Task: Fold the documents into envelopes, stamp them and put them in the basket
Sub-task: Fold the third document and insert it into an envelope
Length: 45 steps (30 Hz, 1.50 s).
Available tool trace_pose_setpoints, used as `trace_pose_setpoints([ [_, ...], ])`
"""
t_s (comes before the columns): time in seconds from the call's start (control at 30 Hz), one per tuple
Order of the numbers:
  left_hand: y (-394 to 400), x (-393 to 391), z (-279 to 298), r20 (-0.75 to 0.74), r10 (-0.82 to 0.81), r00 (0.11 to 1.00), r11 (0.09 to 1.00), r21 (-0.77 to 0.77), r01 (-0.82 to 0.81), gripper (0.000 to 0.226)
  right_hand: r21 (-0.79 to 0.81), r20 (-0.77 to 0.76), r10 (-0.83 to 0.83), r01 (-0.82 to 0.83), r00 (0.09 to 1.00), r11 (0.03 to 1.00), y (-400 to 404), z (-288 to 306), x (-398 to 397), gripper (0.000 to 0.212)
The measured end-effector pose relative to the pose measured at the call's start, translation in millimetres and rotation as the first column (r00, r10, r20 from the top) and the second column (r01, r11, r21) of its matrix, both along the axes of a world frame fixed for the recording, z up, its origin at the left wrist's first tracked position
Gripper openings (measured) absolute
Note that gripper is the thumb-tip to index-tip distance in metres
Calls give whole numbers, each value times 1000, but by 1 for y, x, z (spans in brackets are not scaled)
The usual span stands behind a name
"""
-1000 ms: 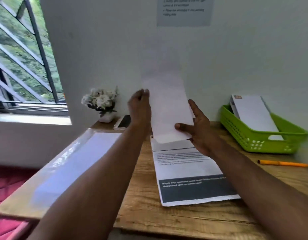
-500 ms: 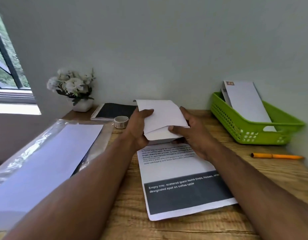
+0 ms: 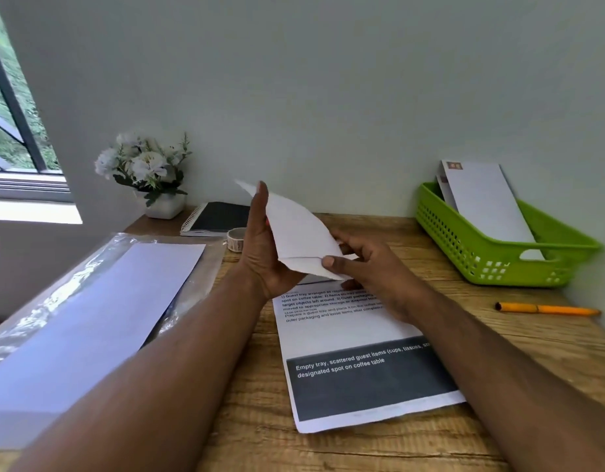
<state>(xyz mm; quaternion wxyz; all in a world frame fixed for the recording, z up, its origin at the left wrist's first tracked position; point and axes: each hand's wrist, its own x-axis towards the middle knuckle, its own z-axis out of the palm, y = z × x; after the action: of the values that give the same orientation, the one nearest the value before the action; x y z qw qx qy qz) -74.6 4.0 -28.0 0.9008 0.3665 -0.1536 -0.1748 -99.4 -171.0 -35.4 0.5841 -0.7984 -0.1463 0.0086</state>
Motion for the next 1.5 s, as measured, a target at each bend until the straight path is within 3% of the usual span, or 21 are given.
trace_pose_setpoints([
  [0.1, 0, 1, 0, -57, 50, 997, 999, -10, -51, 75, -224, 313, -150, 227, 938, 948, 4, 1, -2, 53],
  [0.17, 1, 2, 1, -71, 71, 995, 994, -74, -76, 83, -217, 514, -186, 337, 837, 916, 6, 2, -3, 59],
  [0.27, 1, 3, 3, -56, 144, 988, 973, -174, -151, 84, -191, 716, -72, 293, 695, 937, 9, 7, -9, 40],
  [0.4, 1, 0, 5, -37, 203, 978, 960, -187, -207, 71, -401, 809, 196, 277, 554, 873, 21, 5, -15, 40],
  [0.5, 0, -4, 5, -83, 249, 965, 953, -155, -260, 66, -407, 885, 235, 420, 403, 811, 28, 1, -13, 16],
  [0.6, -7, -9, 8, -127, 311, 942, 932, -156, -328, 62, -380, 917, 236, 520, 323, 765, 32, 0, -16, 5],
  [0.8, -17, -9, 9, -185, 312, 932, 920, -185, -345, 79, -270, 953, 138, 552, 269, 789, 28, 11, -18, 16],
  [0.93, -19, -10, 8, -186, 292, 938, 922, -206, -328, 59, -334, 926, 177, 503, 334, 797, 27, 3, -11, 12],
  [1.03, -20, -13, 7, -181, 273, 945, 927, -213, -309, 60, -346, 916, 176, 488, 361, 802, 27, 2, -7, 12],
  [1.27, -23, -10, 5, -108, 277, 955, 932, -211, -294, 59, -221, 956, 52, 591, 289, 776, 26, 7, -11, 12],
  [1.5, -25, -9, 1, -53, 297, 953, 938, -169, -302, 49, -214, 935, 3, 557, 356, 802, 23, -3, -1, 29],
])
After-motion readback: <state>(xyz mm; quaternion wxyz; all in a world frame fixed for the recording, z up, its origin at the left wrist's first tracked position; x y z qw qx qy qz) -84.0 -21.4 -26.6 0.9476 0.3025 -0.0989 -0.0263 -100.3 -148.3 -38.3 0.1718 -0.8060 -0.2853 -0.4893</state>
